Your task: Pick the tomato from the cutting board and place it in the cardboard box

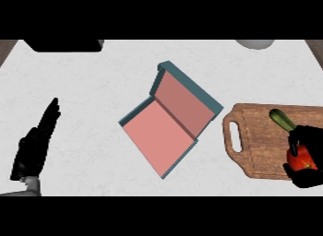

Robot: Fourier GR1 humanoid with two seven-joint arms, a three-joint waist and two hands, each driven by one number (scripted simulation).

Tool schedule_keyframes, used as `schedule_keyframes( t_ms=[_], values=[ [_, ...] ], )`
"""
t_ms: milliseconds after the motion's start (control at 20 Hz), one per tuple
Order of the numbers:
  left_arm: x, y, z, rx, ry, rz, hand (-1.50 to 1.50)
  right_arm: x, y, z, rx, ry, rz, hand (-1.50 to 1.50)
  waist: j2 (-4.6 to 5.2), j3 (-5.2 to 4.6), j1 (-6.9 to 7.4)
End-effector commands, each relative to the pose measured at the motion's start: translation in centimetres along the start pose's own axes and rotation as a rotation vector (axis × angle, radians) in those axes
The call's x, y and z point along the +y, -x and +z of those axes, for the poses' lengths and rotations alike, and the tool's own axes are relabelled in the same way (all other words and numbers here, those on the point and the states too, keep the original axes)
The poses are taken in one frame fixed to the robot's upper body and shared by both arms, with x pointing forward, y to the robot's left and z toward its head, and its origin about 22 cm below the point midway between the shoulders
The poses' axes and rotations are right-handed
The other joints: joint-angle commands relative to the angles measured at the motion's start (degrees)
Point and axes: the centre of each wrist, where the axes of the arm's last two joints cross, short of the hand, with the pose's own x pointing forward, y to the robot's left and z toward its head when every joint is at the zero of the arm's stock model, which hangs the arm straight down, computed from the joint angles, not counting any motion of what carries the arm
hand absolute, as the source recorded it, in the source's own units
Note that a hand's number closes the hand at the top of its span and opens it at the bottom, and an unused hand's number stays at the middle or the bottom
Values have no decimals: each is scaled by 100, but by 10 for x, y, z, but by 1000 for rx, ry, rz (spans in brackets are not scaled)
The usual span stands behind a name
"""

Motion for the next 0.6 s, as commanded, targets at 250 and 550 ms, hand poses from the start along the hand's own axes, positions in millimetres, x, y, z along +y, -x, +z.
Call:
schedule_keyframes(
  t_ms=[250, 550],
  values=[
    [4, 10, 5, 11, 3, 12, 0, -54, -32, 14, -237, 218, -317, 150, -18, -1, -39],
    [-16, 5, 1, -4, 9, 16, 0, -87, -58, 22, -441, 246, -501, 150, -1, -2, -2]
  ],
)
